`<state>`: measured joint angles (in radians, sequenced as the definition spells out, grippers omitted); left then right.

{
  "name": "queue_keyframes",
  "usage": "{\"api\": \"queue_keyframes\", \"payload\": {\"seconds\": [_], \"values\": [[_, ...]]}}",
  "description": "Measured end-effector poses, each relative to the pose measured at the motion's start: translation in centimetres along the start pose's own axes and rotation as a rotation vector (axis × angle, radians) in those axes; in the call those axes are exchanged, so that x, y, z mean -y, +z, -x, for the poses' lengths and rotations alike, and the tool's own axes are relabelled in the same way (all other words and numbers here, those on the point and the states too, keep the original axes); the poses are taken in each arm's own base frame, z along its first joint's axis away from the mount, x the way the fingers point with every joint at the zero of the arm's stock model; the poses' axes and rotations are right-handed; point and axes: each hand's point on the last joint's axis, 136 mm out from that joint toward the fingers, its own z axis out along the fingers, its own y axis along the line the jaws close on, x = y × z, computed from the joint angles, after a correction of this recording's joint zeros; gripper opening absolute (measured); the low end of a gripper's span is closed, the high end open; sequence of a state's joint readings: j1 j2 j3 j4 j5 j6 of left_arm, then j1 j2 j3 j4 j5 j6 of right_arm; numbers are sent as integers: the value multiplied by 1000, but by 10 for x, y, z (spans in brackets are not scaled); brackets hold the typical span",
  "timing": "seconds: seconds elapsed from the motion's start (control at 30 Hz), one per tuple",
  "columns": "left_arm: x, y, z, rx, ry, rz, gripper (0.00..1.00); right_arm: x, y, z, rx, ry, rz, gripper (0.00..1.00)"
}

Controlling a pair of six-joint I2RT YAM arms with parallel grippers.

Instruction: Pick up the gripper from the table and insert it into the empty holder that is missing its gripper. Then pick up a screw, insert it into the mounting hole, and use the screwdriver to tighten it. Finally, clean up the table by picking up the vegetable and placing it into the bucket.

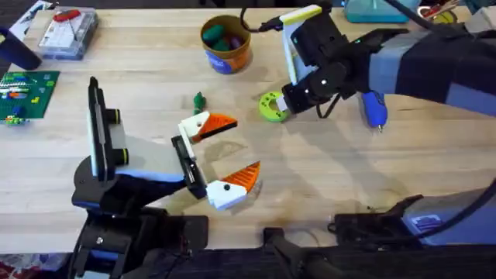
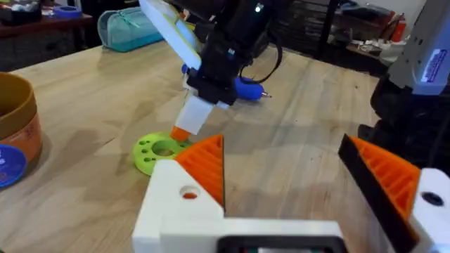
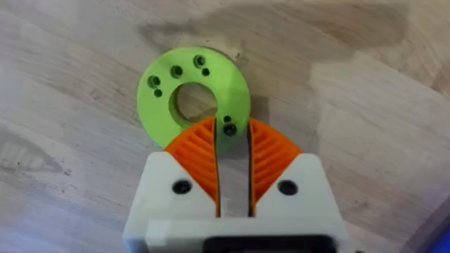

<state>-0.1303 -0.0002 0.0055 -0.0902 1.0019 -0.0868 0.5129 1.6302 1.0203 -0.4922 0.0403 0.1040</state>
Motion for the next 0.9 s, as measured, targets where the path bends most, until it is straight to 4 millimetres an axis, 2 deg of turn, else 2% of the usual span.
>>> {"api": "queue_keyframes", "payload": {"seconds": [0.33, 0.7, 0.77, 0.9], "values": [[0, 0, 0, 0, 0, 0, 991, 0, 2, 3, 8, 0, 0, 170], [0, 0, 0, 0, 0, 0, 991, 1, 5, 3, -1, 0, -8, 77], [0, 0, 0, 0, 0, 0, 991, 2, 5, 2, -6, -1, -13, 14], [0, 0, 0, 0, 0, 0, 991, 3, 4, 1, -10, 0, -16, 5]]}}
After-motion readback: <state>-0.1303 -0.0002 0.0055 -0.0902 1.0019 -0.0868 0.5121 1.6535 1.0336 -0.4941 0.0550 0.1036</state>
